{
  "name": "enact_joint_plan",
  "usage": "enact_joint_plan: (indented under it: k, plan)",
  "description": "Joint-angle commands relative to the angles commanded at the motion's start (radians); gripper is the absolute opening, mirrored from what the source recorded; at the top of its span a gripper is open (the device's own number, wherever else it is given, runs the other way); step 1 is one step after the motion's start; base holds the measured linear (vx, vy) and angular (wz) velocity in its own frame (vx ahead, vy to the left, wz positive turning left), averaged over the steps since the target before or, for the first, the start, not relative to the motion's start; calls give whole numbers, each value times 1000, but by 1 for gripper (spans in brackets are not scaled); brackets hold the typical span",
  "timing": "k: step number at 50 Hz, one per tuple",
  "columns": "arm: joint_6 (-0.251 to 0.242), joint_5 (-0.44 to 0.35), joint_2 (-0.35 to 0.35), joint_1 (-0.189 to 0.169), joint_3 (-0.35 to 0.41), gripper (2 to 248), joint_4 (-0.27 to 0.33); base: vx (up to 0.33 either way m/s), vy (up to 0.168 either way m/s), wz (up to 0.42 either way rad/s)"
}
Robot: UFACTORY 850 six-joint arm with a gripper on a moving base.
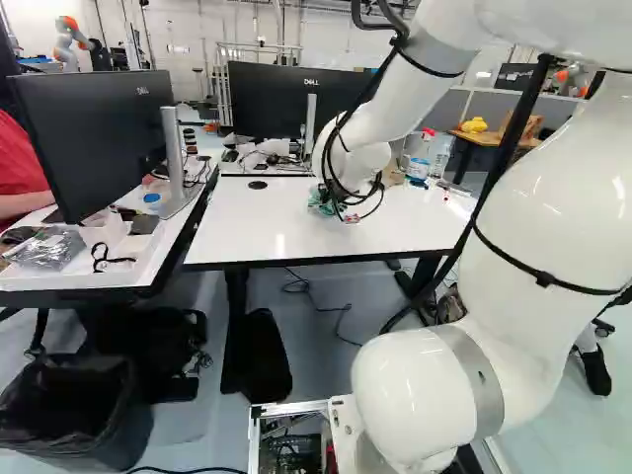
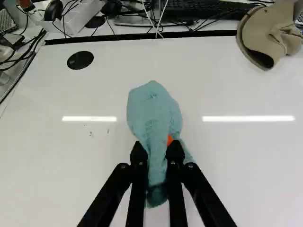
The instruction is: Clean the table with the green towel
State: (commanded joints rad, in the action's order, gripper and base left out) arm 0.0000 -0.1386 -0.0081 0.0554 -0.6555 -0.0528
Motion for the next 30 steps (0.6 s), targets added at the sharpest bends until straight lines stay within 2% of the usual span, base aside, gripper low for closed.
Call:
enact_joint_plan:
  k: [30]
  plan:
    - [0,0,0,0,0,48,0,0,0,0]
